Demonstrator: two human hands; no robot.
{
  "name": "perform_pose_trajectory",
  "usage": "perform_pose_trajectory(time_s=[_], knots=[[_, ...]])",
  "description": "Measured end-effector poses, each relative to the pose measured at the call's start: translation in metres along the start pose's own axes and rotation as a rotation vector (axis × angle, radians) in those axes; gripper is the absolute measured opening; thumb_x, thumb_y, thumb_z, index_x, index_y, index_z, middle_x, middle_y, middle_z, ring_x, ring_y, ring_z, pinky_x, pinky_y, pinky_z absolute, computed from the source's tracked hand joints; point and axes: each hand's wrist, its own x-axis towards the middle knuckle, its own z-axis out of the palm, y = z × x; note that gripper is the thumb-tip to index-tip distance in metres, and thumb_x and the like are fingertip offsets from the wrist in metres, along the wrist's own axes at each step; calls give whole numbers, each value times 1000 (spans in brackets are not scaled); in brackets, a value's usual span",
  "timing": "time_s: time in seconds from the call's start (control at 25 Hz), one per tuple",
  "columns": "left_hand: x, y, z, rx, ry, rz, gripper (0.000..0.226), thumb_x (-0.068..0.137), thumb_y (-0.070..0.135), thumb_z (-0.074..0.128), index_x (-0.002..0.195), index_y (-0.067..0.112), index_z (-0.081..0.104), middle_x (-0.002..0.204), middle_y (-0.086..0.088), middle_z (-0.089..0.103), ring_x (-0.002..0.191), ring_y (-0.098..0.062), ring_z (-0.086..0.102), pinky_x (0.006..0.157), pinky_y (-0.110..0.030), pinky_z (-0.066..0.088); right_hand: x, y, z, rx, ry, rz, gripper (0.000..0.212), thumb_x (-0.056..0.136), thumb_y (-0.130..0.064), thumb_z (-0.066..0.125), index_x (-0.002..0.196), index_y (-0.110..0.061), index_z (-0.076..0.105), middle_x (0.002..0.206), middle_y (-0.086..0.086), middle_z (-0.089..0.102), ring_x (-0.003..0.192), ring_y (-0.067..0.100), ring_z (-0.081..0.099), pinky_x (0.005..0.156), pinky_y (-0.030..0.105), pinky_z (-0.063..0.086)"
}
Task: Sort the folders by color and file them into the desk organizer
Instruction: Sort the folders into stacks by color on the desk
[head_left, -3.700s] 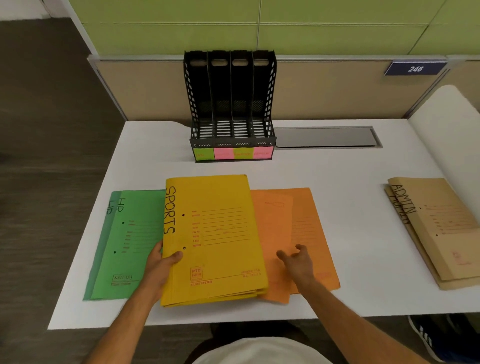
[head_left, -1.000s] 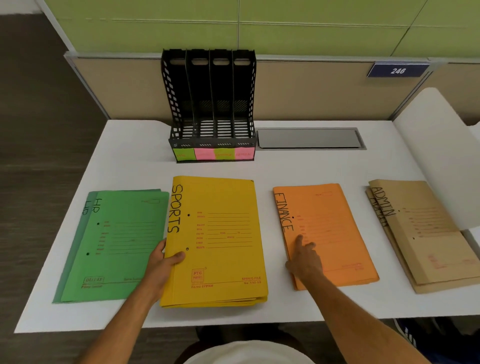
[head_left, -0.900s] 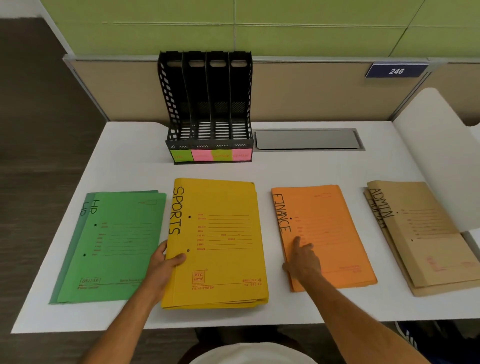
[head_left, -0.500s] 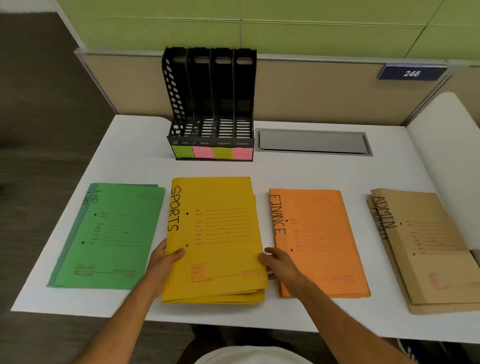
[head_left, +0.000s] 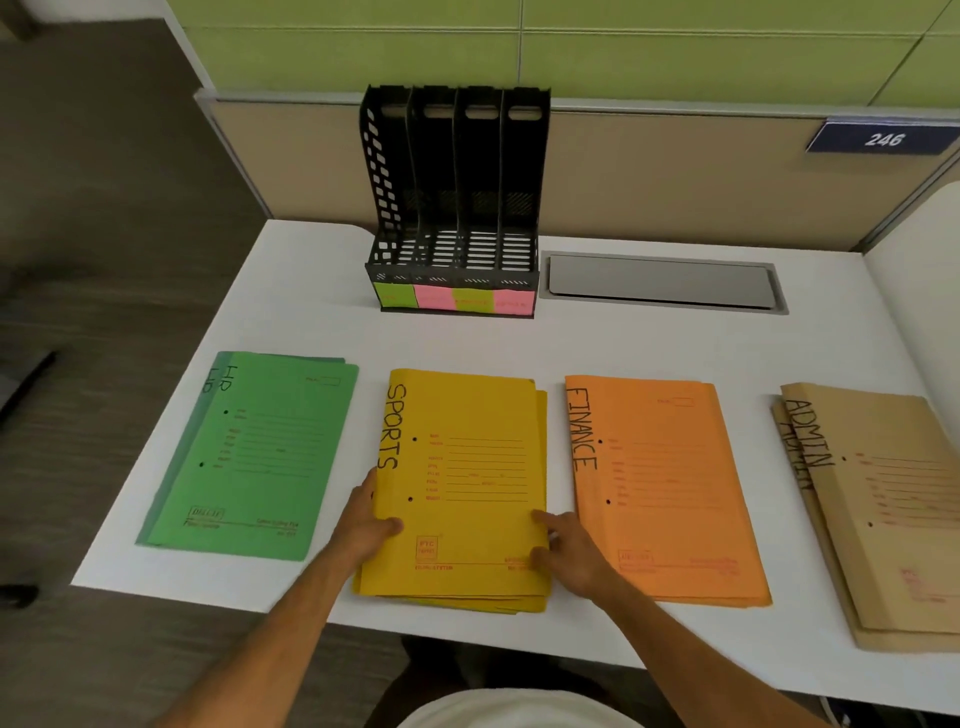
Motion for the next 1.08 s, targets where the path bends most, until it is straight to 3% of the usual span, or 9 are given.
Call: perform_pose_trajectory(time_s=[0.12,0.28,0.4,0.56,0.84,1.08], knots=[[-2,-4,-3,-23,-59,-2,93,84,-4,74,157,25,24,143,-7,53,131,-31,51,108,-55,44,-2,2,5,-119,-56,15,62,96,-23,61,151,-14,36,133,7,33,128,27,43,111,34,39],[-2,-9,-7,123,-72,-52,99,92,7,69,161,22,0,157,-10,35,141,-30,39,116,-48,35,-4,2,12,-198,-79,-1,61,98,-31,57,153,-18,33,154,5,20,140,26,34,117,36,34],[-4,-9,-7,246,17,-26,92,93,16,68,161,18,6,157,-13,34,142,-30,37,116,-44,34,-5,-4,15,-200,38,14,58,98,-29,57,151,-15,36,156,6,26,138,25,39,112,35,38],[-1,-15,-22,294,133,79,82,94,22,68,159,18,19,162,-9,28,146,-26,31,119,-42,29,-2,-24,21,-272,214,-57,59,98,-23,56,152,-13,35,156,9,35,142,25,35,116,35,32],[17,-34,-92,342,85,252,82,93,24,69,159,22,20,165,-3,21,150,-20,23,122,-36,19,23,-94,80,-383,168,-218,73,99,-32,56,159,-19,16,167,-2,15,155,19,2,124,34,11],[33,-85,-187,352,161,273,80,91,17,71,157,17,26,159,-4,35,144,-20,34,116,-27,22,67,-154,170,-323,122,-305,75,99,-35,56,159,-17,14,167,-5,6,154,13,-7,124,30,7]])
